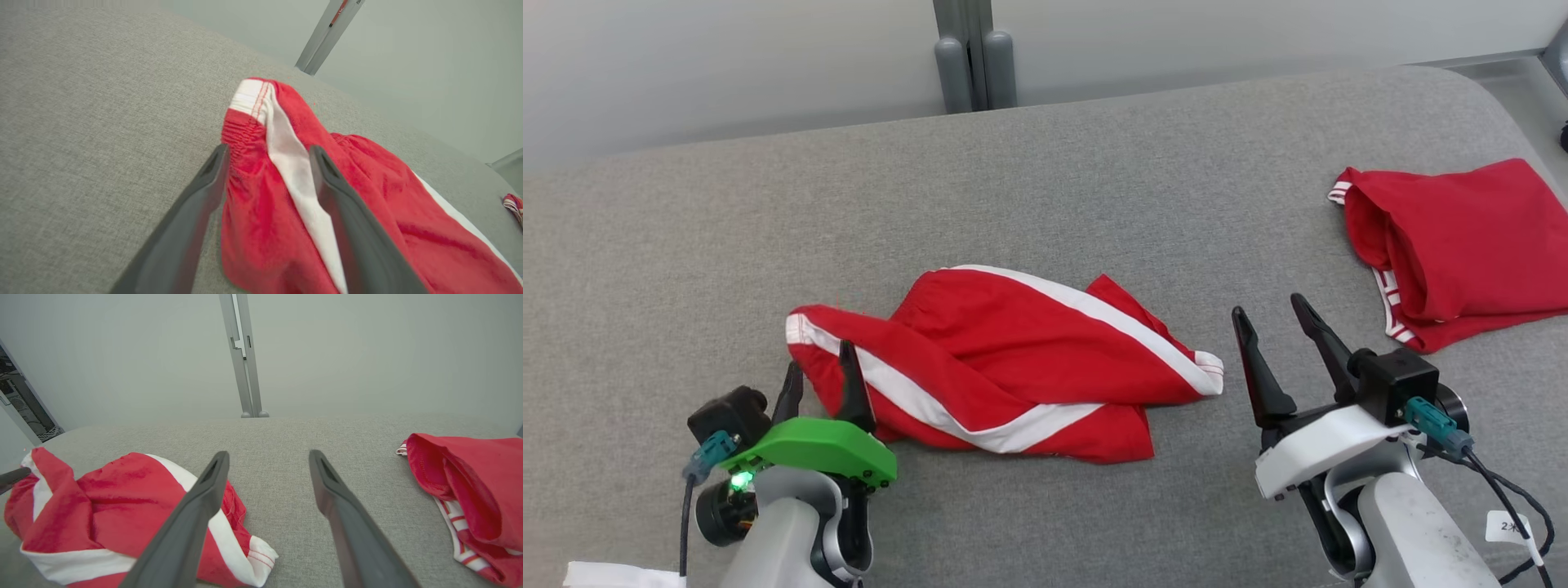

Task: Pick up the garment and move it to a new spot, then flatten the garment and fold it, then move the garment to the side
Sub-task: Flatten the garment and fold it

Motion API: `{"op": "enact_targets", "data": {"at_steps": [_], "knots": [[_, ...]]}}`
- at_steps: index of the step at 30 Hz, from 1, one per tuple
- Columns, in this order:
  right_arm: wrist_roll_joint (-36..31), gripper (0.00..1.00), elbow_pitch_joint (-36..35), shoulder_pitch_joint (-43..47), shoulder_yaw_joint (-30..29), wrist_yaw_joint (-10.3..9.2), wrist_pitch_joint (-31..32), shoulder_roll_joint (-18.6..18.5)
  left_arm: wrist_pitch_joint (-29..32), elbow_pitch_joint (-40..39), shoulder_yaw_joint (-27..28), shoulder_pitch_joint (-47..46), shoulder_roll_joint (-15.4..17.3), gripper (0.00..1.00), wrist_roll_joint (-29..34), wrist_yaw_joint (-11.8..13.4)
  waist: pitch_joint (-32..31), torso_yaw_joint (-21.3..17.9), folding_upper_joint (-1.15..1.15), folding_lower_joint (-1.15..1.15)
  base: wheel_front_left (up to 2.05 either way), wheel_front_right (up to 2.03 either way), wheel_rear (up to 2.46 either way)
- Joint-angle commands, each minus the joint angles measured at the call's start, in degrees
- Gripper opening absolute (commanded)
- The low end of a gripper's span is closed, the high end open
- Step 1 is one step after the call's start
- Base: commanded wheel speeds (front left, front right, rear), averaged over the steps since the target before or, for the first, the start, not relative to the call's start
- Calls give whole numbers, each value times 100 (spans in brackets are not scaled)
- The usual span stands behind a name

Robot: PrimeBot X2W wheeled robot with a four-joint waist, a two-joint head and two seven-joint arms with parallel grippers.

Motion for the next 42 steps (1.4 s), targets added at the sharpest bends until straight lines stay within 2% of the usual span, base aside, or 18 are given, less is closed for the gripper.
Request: {"op": "enact_targets", "data": {"at_steps": [1,9,17,27,36,42], "knots": [[-56,100,-29,102,-30,-10,25,-22,-14,-247,111,96,35,100,292,-125,-44,76,0,0,0,0,0],[-29,100,-92,198,-79,-10,71,-86,-7,-1908,853,854,131,100,1825,-573,-254,114,0,0,0,0,0],[-24,100,-117,423,-141,-10,139,-152,-7,-2774,1482,1773,185,100,2749,-980,-504,35,0,0,0,0,0],[-8,100,-137,496,-39,-10,463,-271,-7,-2996,1844,2472,-79,100,2781,-1229,-561,59,0,0,0,0,0],[315,100,419,-341,851,-10,1977,-747,-8,-3086,1829,2230,-156,100,2778,-1289,-273,195,0,0,0,0,0],[728,100,958,-815,1517,-10,2363,-976,-7,-3040,1749,2079,-165,100,2733,-1322,-81,337,0,0,0,0,0]]}}
